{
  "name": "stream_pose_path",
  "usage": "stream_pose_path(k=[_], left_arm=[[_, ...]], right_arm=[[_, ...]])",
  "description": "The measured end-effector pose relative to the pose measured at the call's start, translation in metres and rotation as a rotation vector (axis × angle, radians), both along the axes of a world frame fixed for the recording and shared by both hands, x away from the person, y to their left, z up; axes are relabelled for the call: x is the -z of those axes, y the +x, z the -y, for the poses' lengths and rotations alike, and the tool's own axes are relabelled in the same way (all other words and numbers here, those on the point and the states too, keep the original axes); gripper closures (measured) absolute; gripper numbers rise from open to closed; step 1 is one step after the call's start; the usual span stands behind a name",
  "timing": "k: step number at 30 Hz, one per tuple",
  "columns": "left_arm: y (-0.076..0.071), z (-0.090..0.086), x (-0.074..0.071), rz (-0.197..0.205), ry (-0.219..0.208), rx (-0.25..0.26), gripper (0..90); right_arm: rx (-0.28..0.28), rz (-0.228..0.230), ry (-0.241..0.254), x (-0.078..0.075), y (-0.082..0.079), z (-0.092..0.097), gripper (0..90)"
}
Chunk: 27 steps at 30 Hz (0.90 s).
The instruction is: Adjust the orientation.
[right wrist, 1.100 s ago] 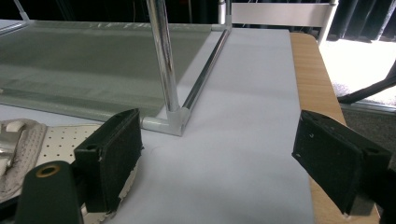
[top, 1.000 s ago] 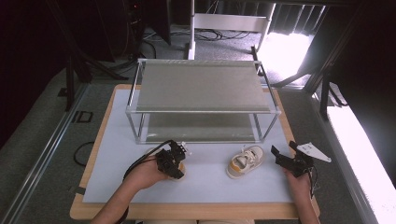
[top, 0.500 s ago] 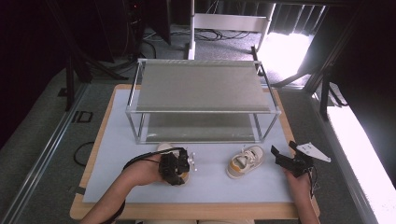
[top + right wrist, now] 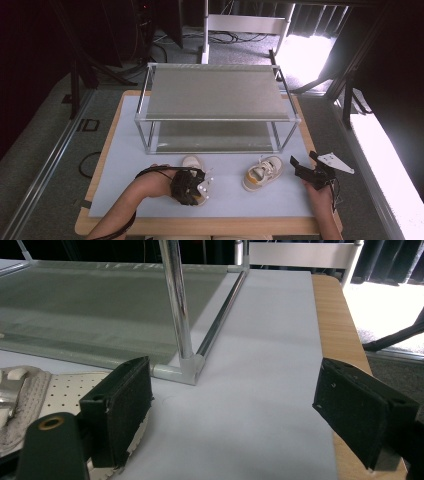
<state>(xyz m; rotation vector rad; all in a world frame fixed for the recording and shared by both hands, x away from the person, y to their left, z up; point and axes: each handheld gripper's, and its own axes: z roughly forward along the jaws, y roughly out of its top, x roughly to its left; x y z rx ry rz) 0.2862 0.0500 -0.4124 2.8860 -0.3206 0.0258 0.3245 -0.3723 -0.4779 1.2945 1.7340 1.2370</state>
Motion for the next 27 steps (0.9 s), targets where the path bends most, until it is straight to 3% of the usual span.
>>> stream_pose_path(k=[2, 7, 9, 12, 18, 23, 24, 25, 27], left_arm=[[0.0016, -0.0008, 0.0012, -0.006, 0.031, -0.029, 74.1], [0.0022, -0.0055, 0.0006, 0.001, 0.015, -0.082, 70.4], [0.0035, -0.0066, 0.0000, 0.010, 0.013, -0.160, 57.6], [0.0056, -0.0072, -0.0012, -0.014, 0.020, -0.297, 52.2], [0.0057, -0.0086, -0.0026, -0.044, -0.013, -0.383, 48.9], [0.0049, -0.0058, 0.0007, -0.058, -0.022, -0.410, 39.5], [0.0048, -0.0054, 0.0014, -0.059, -0.024, -0.413, 38.6], [0.0052, -0.0049, 0.0019, -0.067, -0.023, -0.413, 38.6], [0.0052, -0.0031, 0.0027, -0.060, -0.010, -0.407, 38.4]], right_arm=[[0.000, -0.001, -0.001, 0.0000, 0.0000, -0.0001, 15.3], [-0.001, 0.000, -0.003, 0.0000, 0.0000, -0.0003, 15.3], [-0.003, 0.000, -0.003, 0.0000, 0.0000, -0.0002, 15.2], [0.000, 0.002, 0.004, 0.0000, -0.0002, 0.0005, 15.2], [-0.023, -0.006, 0.026, -0.0001, 0.0005, 0.0028, 15.1], [-0.066, -0.091, 0.034, -0.0005, 0.0058, 0.0028, 13.3], [-0.063, -0.151, 0.018, -0.0004, 0.0077, 0.0009, 13.6], [-0.063, -0.151, 0.018, -0.0004, 0.0077, 0.0009, 13.6], [-0.073, -0.215, 0.000, -0.0006, 0.0088, -0.0020, 13.7]])
